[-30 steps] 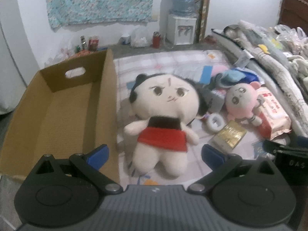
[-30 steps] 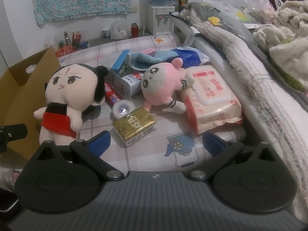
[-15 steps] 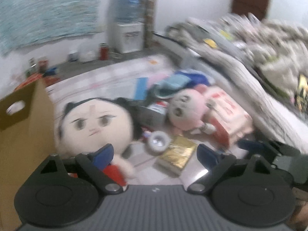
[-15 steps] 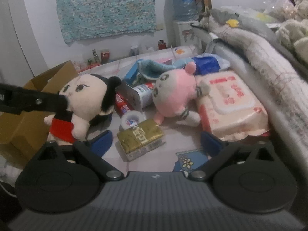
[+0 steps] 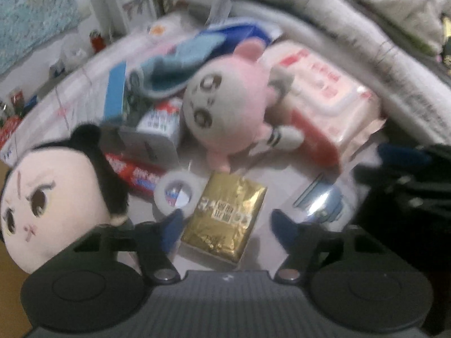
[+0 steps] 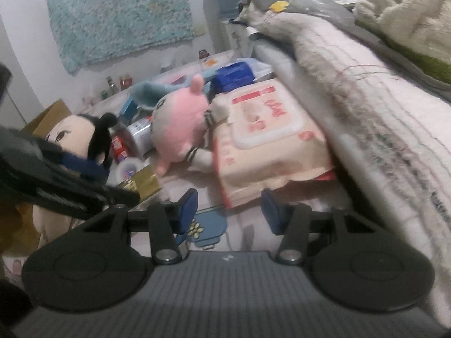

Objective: Organize soft objects
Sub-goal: 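Grasp the gold tea packet with the left tool while the right tool grasps the pink plush, then carry both to the cardboard box and drop the gold packet from the left tool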

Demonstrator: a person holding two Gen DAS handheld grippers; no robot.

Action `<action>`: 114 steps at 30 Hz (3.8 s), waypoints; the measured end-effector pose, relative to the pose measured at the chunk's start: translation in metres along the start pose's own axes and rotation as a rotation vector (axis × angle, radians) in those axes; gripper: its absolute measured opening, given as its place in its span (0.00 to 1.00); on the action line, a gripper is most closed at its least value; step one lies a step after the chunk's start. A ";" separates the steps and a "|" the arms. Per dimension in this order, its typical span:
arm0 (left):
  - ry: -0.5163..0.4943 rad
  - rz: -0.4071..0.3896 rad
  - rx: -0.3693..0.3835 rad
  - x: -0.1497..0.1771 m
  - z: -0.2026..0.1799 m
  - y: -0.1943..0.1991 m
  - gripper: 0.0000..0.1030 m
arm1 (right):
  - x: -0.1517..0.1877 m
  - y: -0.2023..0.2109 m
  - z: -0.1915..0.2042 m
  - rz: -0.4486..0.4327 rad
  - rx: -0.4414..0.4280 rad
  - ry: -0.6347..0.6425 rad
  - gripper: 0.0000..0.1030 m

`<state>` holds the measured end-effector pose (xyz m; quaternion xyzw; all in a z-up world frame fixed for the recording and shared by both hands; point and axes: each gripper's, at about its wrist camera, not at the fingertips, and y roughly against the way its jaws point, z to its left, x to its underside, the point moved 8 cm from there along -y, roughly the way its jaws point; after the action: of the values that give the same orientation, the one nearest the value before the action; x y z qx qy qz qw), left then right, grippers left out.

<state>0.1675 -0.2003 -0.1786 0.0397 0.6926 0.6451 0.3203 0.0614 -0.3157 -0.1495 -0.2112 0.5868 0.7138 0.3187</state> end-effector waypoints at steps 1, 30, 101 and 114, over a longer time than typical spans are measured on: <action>0.016 0.016 0.000 0.002 0.001 -0.004 0.53 | -0.001 0.000 -0.003 -0.006 -0.002 -0.006 0.47; 0.075 0.066 -0.048 0.011 0.004 -0.019 0.64 | -0.011 0.001 -0.016 -0.025 -0.014 -0.027 0.49; 0.758 -0.304 -0.435 0.136 0.394 0.201 0.59 | -0.139 -0.011 0.463 0.193 -0.705 0.127 0.78; 0.767 -0.088 -0.437 0.143 0.497 0.089 0.59 | -0.111 -0.198 0.551 0.386 -0.415 0.077 0.80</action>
<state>0.2682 0.3133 -0.1346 -0.3009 0.6099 0.7299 0.0682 0.3193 0.2187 -0.0912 -0.1834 0.4690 0.8576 0.1042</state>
